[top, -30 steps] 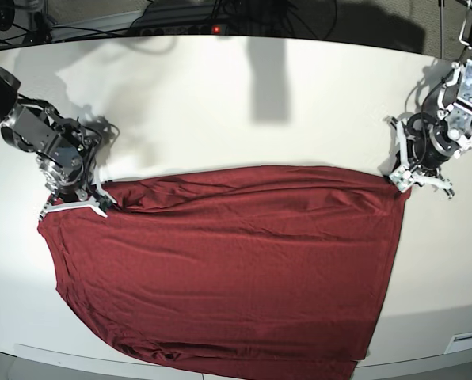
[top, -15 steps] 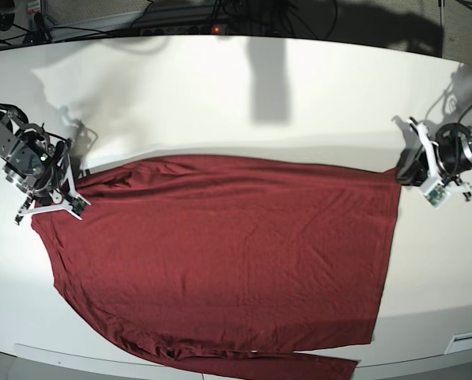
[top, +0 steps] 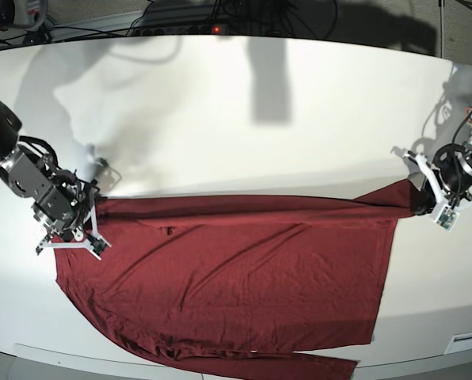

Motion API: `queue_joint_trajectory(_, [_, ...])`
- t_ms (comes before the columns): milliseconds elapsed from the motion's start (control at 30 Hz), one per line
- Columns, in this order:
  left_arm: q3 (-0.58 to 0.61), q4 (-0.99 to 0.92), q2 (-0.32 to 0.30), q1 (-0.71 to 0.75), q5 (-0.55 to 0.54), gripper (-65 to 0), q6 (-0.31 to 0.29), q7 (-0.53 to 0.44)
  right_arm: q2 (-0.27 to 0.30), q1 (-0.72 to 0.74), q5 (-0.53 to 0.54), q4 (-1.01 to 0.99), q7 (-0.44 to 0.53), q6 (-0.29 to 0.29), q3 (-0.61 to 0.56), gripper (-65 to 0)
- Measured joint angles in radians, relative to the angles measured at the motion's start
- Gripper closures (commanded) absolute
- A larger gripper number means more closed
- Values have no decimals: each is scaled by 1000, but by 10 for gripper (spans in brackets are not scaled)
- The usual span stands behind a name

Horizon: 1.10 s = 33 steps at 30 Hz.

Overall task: Fold the T-shirt properly
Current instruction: 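Lift the held shirt edge with both grippers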

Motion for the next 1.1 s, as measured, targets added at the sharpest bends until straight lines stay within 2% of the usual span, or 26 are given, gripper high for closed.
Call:
queue_joint_trajectory(300, [2,-161,67,-134,-8,0,-4,-42,-17,36,25,-104,26,23,0,0])
queue_joint_trajectory(400, [2,-222,112,-169,0,0,-4,-51,-26,38,27,-126,47,23,1,0])
queue_joint_trajectory(567, [2,-318,202,-219,140,0,-6,-77,-55,38,19,-182,56,22,1,0])
queue_joint_trajectory(633, [2,-343,218,-222,190,0,-7,-109,-70,41,16,-206,59,-11,1,0])
queue_joint_trajectory(733, [2,-361,221,-224,208,0,-5,-130,-89,48,-6,-237,61,-63,1,0])
queue_joint_trajectory(933, [2,-360,221,-230,216,0,-3,-135,-119,72,-7,-293,71,-70,2,0])
queue_joint_trajectory(1067, [2,-360,221,-230,216,0,79,-135,-135,74,-22,-298,74,-69,4,0])
queue_joint_trajectory(1100, [2,-360,221,-230,213,0,104,-135,-138,74,-28,-298,75,-70,4,-29])
